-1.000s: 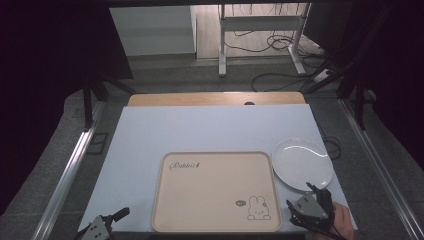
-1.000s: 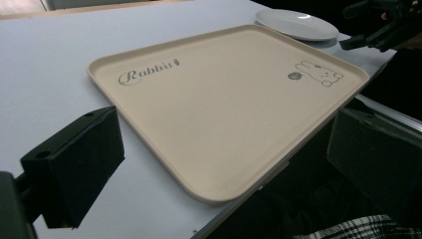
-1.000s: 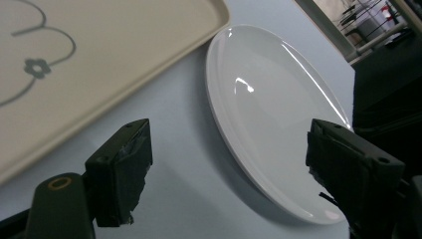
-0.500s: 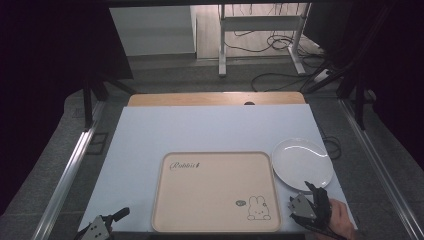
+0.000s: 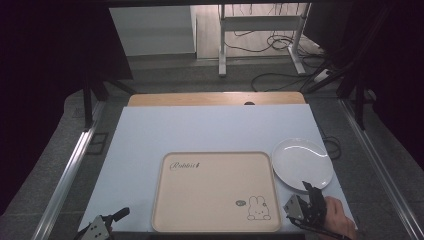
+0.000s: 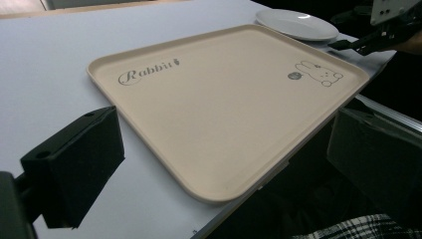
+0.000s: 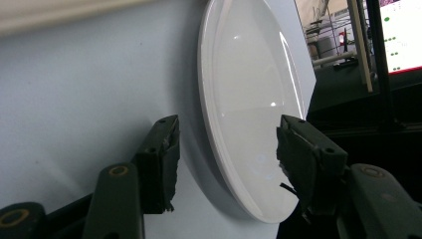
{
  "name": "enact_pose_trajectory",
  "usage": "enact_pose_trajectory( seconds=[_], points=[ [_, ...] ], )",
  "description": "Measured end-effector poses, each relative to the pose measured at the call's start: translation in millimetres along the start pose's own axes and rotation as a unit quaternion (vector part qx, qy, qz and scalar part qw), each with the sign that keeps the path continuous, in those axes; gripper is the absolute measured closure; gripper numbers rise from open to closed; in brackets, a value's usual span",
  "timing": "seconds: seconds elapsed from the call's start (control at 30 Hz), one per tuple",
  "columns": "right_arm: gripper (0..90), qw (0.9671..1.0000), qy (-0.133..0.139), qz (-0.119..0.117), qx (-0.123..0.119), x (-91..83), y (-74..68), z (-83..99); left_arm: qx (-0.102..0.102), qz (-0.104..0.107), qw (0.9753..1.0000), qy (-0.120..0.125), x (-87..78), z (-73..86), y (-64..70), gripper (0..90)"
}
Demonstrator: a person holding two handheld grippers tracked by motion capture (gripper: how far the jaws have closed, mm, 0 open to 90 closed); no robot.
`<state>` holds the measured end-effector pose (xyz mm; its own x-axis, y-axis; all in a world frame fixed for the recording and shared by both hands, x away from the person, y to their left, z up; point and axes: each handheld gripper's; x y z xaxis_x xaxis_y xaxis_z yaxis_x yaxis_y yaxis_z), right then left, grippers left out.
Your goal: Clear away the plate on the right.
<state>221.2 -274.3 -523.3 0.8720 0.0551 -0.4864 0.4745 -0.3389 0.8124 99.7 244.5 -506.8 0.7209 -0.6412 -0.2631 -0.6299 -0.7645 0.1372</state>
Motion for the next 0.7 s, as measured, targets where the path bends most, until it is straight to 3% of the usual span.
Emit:
enact_pose_trajectory(
  seconds=[0.2,0.7],
  points=[
    [44.0,0.999,-0.019,0.007,-0.039,3.1,-4.4,-2.1,0.0,0.0,1.0,0.0,-0.1,0.0,0.0,0.8],
    [49.7,0.9946,-0.038,0.012,-0.096,9.4,-11.3,-6.4,0.0,0.0,1.0,-0.001,0.0,0.0,-0.1,0.8]
  ],
)
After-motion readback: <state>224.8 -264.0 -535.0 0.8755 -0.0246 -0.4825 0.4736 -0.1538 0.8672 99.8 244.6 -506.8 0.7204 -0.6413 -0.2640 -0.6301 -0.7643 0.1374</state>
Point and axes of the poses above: each handheld gripper's, and its own axes: x roughly forward along the jaws, z roughly out of its underside, y roughly to its right, and after that the axes turned 6 degrees about y, right-handed
